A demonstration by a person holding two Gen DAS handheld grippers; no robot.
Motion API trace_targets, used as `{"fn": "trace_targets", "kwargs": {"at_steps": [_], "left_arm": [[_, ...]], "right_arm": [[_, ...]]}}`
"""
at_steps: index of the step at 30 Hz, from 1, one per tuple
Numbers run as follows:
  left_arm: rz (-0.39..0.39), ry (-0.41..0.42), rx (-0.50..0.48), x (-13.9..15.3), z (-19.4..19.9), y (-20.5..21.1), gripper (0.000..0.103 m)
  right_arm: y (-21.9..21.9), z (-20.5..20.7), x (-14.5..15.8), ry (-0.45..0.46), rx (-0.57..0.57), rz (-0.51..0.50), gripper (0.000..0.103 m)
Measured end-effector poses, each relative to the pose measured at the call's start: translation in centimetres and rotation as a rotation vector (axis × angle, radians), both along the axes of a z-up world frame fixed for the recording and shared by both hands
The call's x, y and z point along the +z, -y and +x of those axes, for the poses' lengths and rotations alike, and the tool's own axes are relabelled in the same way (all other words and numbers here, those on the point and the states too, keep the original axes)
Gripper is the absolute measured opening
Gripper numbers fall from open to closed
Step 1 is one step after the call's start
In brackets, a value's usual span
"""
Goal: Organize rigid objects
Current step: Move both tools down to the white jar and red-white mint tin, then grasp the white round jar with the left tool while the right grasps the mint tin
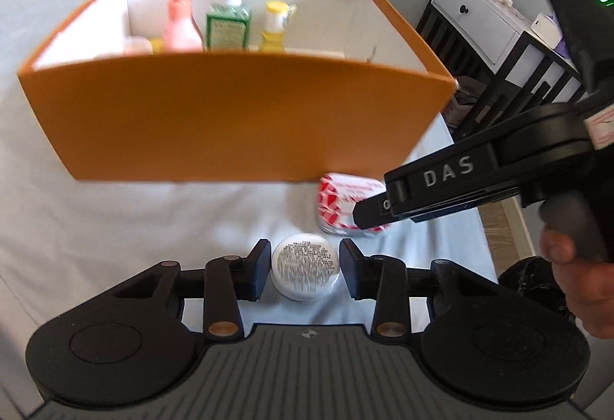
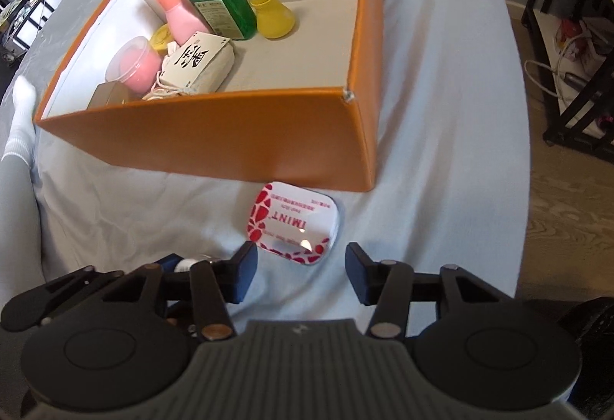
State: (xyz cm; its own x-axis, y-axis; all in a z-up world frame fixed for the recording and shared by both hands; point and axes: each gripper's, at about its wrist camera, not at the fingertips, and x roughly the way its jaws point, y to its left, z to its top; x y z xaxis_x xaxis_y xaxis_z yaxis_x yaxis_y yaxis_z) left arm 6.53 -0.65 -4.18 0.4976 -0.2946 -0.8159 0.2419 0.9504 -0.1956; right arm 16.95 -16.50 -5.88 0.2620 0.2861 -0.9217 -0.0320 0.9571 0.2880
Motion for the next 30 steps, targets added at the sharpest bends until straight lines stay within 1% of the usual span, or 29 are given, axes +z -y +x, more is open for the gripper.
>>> {"fn": "trace_targets", "kwargs": {"at_steps": [1, 2, 3, 5, 6, 8, 9, 10, 11, 12, 13, 15, 16, 20, 21, 23, 27, 30], "left_arm": [[0.004, 0.004, -0.002, 0.2, 0.2, -0.2, 0.043], [0.004, 0.006, -0.001, 0.2, 0.4, -0.4, 0.040], [0.004, 0.003, -0.004, 0.0, 0.5, -0.5, 0.029], [0.003, -0.009, -0.014, -0.4, 0.7, -0.6, 0.028], [0.012, -0.013, -0.020, -0.6, 0.7, -0.6, 0.028], [0.033, -0.026, -0.031, -0.9, 0.6, -0.5, 0.029], [0.029, -0.035, -0.034, -1.1, 0.5, -0.6, 0.032], [0.020, -0.037, -0.036, -1.0, 0.3, -0.7, 0.042], [0.008, -0.043, -0.040, -1.0, 0.0, -0.9, 0.046], [0.002, -0.049, -0.037, -1.0, -0.2, -1.1, 0.052], [0.006, -0.050, -0.034, -0.9, -0.5, -1.3, 0.057], [0.032, -0.051, -0.021, -0.9, -0.8, -1.7, 0.059], [0.033, -0.046, -0.020, -0.9, -1.0, -1.8, 0.059], [-0.004, -0.023, -0.042, -1.0, -0.9, -1.6, 0.060], [0.000, -0.010, -0.056, -1.0, -1.0, -1.2, 0.063], [0.039, 0.011, -0.073, -1.2, -1.1, -0.4, 0.063], [0.127, 0.048, -0.069, -2.1, -1.3, 0.4, 0.062], [0.152, 0.069, -0.075, -2.5, -1.5, 0.7, 0.061]], "right_arm": [[-0.2, 0.3, -0.1, -0.004, 0.000, 0.005, 0.052], [-0.5, 0.6, -0.1, -0.005, 0.005, 0.005, 0.052], [-0.8, 0.9, -0.2, -0.004, 0.010, -0.001, 0.052], [-1.4, 1.4, -0.6, -0.010, 0.017, -0.019, 0.054], [-1.6, 1.6, -0.9, -0.015, 0.015, -0.029, 0.056], [-1.8, 2.1, -1.3, -0.022, 0.011, -0.037, 0.056], [-1.9, 2.3, -1.5, -0.027, 0.009, -0.043, 0.056], [-2.0, 2.5, -1.7, -0.030, 0.008, -0.052, 0.055], [-2.0, 2.7, -1.9, -0.037, 0.009, -0.059, 0.055], [-2.1, 2.8, -2.1, -0.043, 0.010, -0.061, 0.055], [-2.1, 2.8, -2.2, -0.047, 0.011, -0.061, 0.056], [-2.4, 2.9, -2.3, -0.044, 0.023, -0.069, 0.056], [-2.7, 2.8, -2.2, -0.041, 0.030, -0.073, 0.056], [-3.2, 2.6, -2.3, -0.035, 0.054, -0.087, 0.059], [-3.2, 2.5, -2.3, -0.030, 0.058, -0.090, 0.059], [-3.4, 2.5, -2.3, -0.023, 0.066, -0.096, 0.060], [-4.0, 2.3, -2.3, -0.003, 0.102, -0.123, 0.060], [-4.2, 2.1, -2.2, 0.015, 0.133, -0.144, 0.059]]}}
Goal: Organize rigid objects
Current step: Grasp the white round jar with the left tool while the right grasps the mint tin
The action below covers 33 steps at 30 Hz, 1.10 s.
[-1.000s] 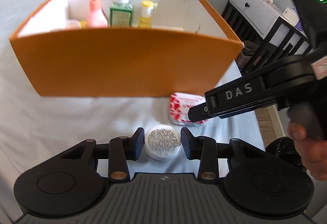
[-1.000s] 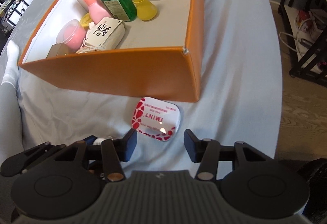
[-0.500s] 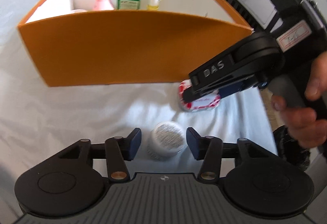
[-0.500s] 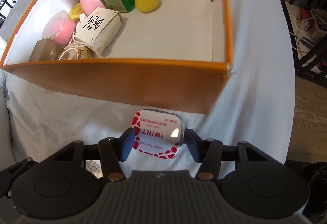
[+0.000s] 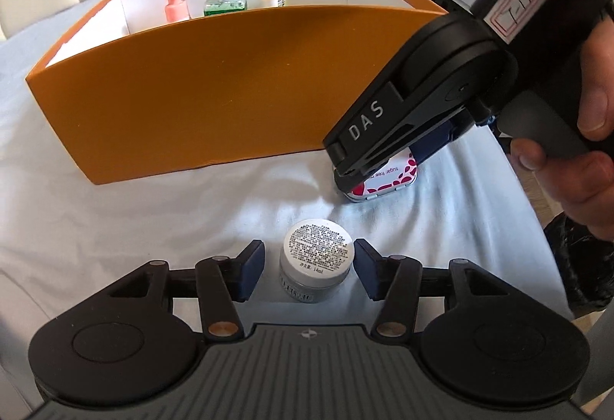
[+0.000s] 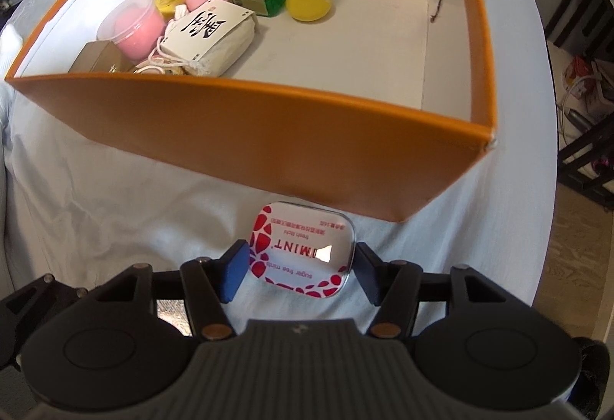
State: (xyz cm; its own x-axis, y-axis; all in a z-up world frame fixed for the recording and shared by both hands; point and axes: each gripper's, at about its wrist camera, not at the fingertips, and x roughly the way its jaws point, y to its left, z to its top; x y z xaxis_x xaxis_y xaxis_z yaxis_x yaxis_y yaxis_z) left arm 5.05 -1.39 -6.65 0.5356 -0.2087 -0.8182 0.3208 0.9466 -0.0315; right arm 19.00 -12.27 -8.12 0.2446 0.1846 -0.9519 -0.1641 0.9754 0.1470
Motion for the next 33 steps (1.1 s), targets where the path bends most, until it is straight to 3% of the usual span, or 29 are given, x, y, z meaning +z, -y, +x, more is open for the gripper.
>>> {"fn": "trace_targets", "kwargs": {"at_steps": [3, 4, 9, 16, 21, 27, 33], "left_arm": [[0.015, 0.017, -0.021, -0.1, -0.2, 0.5, 0.051], [0.019, 0.015, -0.025, -0.1, -0.2, 0.7, 0.046], [0.018, 0.015, -0.020, -0.1, -0.4, 0.5, 0.046], [0.013, 0.010, 0.018, 0.3, -0.8, 0.0, 0.046], [0.026, 0.001, 0.076, 0.6, -0.7, -0.9, 0.046], [0.013, 0.005, 0.111, 0.9, -0.7, -1.9, 0.046], [-0.055, 0.018, 0.167, 2.3, -1.0, -3.6, 0.046]], "right_arm": [[-0.3, -0.2, 0.1, 0.016, 0.029, -0.017, 0.059], [-0.4, -0.2, 0.1, 0.019, 0.034, -0.020, 0.052], [0.1, -0.6, 1.5, 0.058, 0.033, 0.005, 0.029], [0.4, -1.8, 2.7, 0.082, 0.053, 0.062, 0.018], [-0.6, -2.5, 3.6, 0.095, 0.096, 0.100, 0.016], [-3.3, -1.8, 3.0, 0.133, 0.159, 0.003, 0.019], [-3.5, -2.1, 4.5, 0.160, 0.163, 0.024, 0.017]]}}
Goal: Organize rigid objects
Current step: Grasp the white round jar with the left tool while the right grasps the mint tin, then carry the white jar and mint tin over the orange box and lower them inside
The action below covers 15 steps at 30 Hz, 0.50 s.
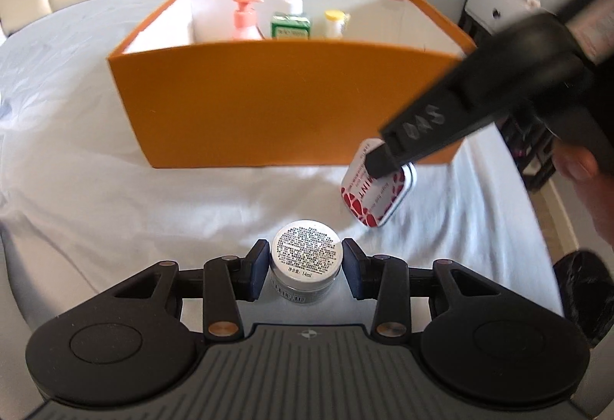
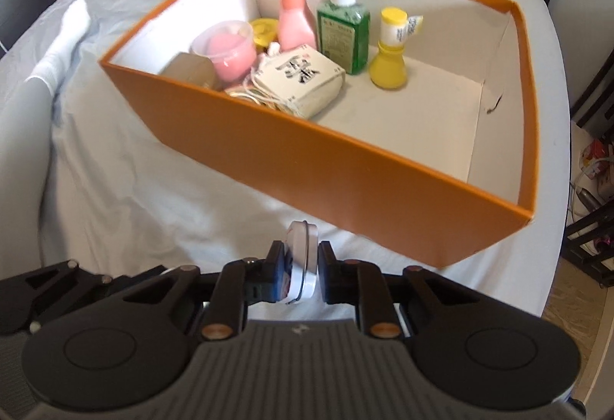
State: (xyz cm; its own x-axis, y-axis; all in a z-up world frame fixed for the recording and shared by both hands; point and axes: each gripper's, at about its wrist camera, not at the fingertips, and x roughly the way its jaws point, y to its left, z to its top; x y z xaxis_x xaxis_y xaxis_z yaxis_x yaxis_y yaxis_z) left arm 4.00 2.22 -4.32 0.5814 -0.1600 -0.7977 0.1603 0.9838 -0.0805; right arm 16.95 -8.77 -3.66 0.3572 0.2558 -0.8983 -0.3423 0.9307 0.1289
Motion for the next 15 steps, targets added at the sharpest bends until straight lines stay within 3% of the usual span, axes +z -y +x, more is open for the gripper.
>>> {"fn": "trace_targets", "kwargs": {"at_steps": [6, 15], "left_arm": [[-0.089, 0.068, 0.032, 3.4, 0.4, -1.6, 0.046], [-0.107, 0.224, 0.067, 9.3, 2.8, -2.8, 0.046]], "right_arm": [[1.6, -1.7, 4.3, 0.067, 0.019, 0.118, 0.016], [4.7, -0.7, 10.7, 0.236, -0.047, 0.272, 0.016]]}}
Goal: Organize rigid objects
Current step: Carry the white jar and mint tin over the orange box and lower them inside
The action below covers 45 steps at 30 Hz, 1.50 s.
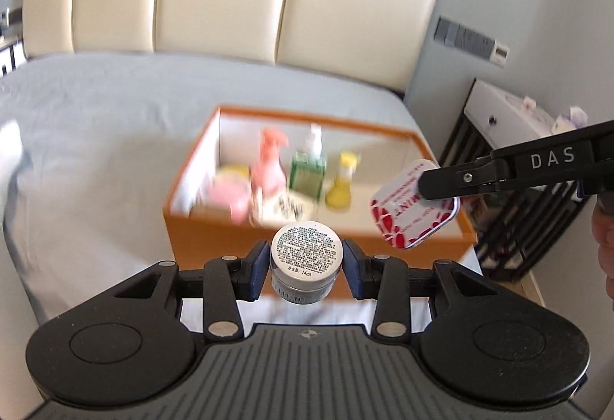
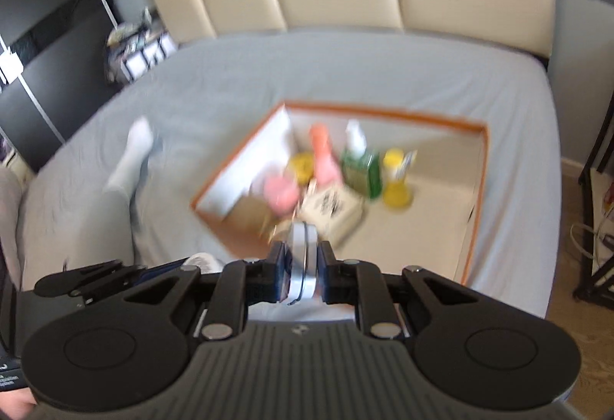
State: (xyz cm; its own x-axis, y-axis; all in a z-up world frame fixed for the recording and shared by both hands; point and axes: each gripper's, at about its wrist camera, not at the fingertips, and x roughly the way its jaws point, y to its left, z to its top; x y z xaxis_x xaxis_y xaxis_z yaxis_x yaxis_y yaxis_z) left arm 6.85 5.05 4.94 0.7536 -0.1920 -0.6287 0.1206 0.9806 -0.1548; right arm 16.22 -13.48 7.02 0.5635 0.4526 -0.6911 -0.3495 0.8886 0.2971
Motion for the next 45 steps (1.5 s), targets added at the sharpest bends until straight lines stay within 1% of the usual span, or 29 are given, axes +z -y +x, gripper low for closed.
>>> {"fn": "trace_targets", "kwargs": {"at_steps": [2, 4, 8, 11, 14, 18, 22, 26, 30, 32, 36, 39, 40, 43, 45], "left_arm": [[0.005, 0.016, -0.009, 0.6, 1.2, 0.2, 0.046], [0.001, 0.021, -0.022, 1.0, 2.6, 0.5, 0.046], [-0.012, 0.000, -0.045, 0.7, 5.9, 1.3, 0.046], [-0.012, -0.022, -0.059, -0.1, 8.2, 1.7, 0.046], [-0.011, -0.047, -0.062, -1.2, 10.2, 1.9, 0.046], [-0.028, -0.083, -0.056, -2.9, 11.9, 1.8, 0.046], [-0.031, -0.100, -0.050, -4.1, 12.4, 1.5, 0.046], [-0.044, -0.120, -0.045, -4.7, 13.0, 1.1, 0.046], [-0.051, -0.126, -0.038, -5.0, 13.1, 0.9, 0.046], [-0.041, -0.125, -0.043, -5.0, 13.2, 1.0, 0.046], [-0.032, -0.140, -0.058, -5.3, 13.2, 1.4, 0.046], [-0.034, -0.148, -0.067, -5.4, 13.2, 1.6, 0.046], [-0.034, -0.151, -0.069, -5.5, 13.2, 1.7, 0.046], [-0.039, -0.168, -0.077, -5.4, 13.1, 1.9, 0.046], [-0.045, -0.182, -0.077, -5.3, 13.1, 1.9, 0.046]], "right_arm": [[0.7, 1.2, 0.5, 0.010, -0.045, -0.002, 0.016], [1.3, 2.9, 0.2, -0.006, -0.088, -0.011, 0.016], [2.3, 6.6, -1.7, -0.090, -0.154, -0.038, 0.016], [2.4, 9.0, -3.5, -0.140, -0.156, -0.067, 0.016], [1.7, 10.6, -5.2, -0.175, -0.114, -0.101, 0.016], [0.5, 12.0, -6.9, -0.216, -0.071, -0.110, 0.016], [-0.6, 13.3, -8.5, -0.242, -0.061, -0.132, 0.016], [-0.9, 14.5, -9.8, -0.248, -0.106, -0.134, 0.016], [0.2, 15.5, -11.3, -0.307, -0.192, -0.025, 0.016], [0.4, 15.7, -11.8, -0.318, -0.204, 0.008, 0.016], [-0.6, 15.7, -12.0, -0.349, -0.167, -0.053, 0.017], [-1.4, 15.5, -11.8, -0.321, -0.151, -0.163, 0.019], [-1.5, 15.4, -11.8, -0.315, -0.149, -0.181, 0.020], [-1.6, 15.5, -11.9, -0.326, -0.147, -0.183, 0.020], [-1.5, 15.5, -11.7, -0.328, -0.145, -0.190, 0.022]]}}
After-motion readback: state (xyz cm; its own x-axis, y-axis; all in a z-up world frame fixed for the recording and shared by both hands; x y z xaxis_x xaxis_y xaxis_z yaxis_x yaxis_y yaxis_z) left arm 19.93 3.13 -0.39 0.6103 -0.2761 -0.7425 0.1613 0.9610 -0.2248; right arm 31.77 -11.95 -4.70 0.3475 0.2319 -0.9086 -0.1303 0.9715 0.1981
